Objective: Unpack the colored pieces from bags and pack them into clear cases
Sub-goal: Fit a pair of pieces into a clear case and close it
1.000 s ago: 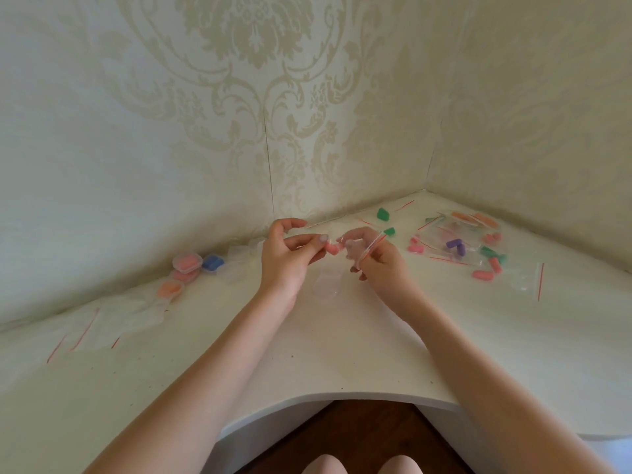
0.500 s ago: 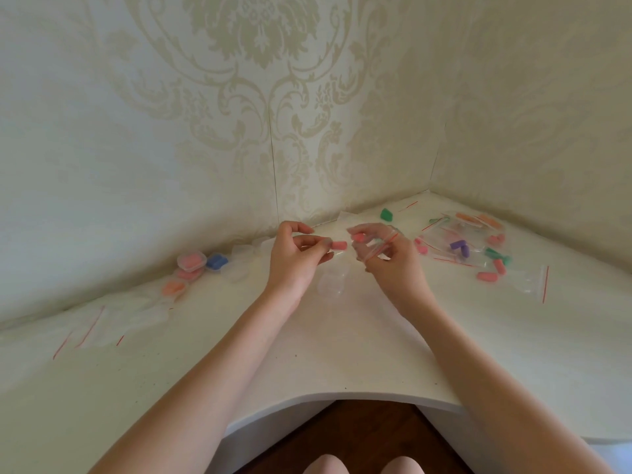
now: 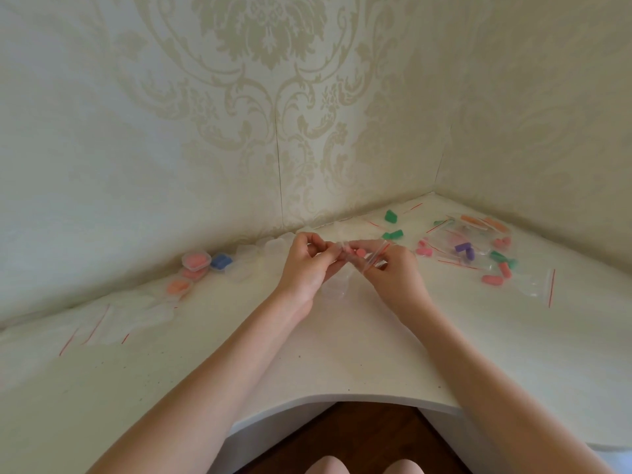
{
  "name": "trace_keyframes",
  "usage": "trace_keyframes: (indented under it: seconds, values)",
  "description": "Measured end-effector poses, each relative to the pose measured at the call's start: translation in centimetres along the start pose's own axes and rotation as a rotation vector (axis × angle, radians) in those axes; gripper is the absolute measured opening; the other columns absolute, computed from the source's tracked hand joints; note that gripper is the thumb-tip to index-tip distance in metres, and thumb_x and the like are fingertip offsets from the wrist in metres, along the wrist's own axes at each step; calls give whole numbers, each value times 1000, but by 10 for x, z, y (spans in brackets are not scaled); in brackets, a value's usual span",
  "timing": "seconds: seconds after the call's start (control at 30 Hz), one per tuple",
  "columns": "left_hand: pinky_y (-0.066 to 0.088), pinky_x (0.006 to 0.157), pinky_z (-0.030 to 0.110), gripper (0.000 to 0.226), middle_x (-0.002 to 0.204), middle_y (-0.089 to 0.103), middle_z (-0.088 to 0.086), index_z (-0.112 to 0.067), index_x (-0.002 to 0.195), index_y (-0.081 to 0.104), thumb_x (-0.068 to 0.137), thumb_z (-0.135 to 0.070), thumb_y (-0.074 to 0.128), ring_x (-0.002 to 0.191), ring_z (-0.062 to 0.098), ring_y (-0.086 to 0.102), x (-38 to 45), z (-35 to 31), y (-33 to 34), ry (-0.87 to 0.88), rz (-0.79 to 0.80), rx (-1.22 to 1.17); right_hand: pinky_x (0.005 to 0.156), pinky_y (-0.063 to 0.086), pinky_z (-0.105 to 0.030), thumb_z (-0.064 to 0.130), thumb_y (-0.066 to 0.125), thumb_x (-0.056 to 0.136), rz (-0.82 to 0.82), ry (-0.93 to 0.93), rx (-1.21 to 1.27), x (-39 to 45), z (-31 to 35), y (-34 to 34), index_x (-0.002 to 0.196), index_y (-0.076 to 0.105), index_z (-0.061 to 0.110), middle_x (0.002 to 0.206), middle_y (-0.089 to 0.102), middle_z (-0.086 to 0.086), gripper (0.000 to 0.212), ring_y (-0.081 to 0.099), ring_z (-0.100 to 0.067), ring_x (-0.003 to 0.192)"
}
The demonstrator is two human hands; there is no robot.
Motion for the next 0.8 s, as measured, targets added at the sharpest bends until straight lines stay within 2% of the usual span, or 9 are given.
trace_keyframes:
  seconds: [0.1,0.27,0.37,0.43,0.5,0.63,0.73,0.8]
  values:
    - [59,68,25,25,73,58,11,-11,83,40,90,10,53,63,13,66,-1,-2,0,-106,-9,-194,71,43,-11,29,72,83,-52,-8,40,-1,3,-2,97,75,24,83,66,18,15,60,4,79]
    - [60,67,27,23,71,57,11,-10,84,43,90,10,52,60,12,64,1,-4,0,-149,-20,-302,66,43,-12,28,76,80,-84,20,148,-2,8,-1,89,75,26,71,67,21,10,59,4,68]
    - [58,69,23,16,73,65,10,-4,90,52,85,8,60,68,15,66,0,-7,0,-152,0,-265,65,46,-14,26,74,82,-65,36,175,-1,9,-1,92,75,23,72,68,19,11,62,2,72]
    - [57,68,18,9,72,70,7,-3,82,64,84,6,61,71,13,67,-2,-9,0,-156,56,-230,65,45,-12,25,72,84,-49,44,167,-2,8,-2,96,75,22,74,68,17,13,61,2,73]
    - [56,68,17,20,71,71,5,-6,71,70,86,3,61,69,11,68,-3,-9,-1,-137,82,-198,65,45,-11,27,70,86,-25,55,172,-2,7,-2,100,74,23,75,68,15,15,61,0,74]
    - [58,69,23,7,71,69,5,-6,79,66,84,-2,65,70,15,66,-2,-6,-4,-113,40,-139,65,48,-17,31,69,86,-12,68,171,-2,7,-1,94,75,27,79,71,12,11,64,-10,82]
    - [58,69,25,9,71,68,7,-5,78,60,86,-1,64,69,17,67,0,-6,-4,-127,4,-189,59,49,-17,29,71,84,-17,119,220,-1,12,-3,91,75,23,79,71,5,10,64,-9,78]
    - [59,68,27,14,70,66,8,-5,75,57,87,1,61,66,17,69,0,-7,-4,-139,-34,-246,60,51,-19,23,69,87,-26,177,283,0,14,-5,91,75,19,82,72,7,8,68,-7,78]
Point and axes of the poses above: each hand's wrist, its own x-axis towards the middle knuckle, its own y-axis out of the palm, z = x × y, the point moved 1 cm from there along x, towards the middle knuckle
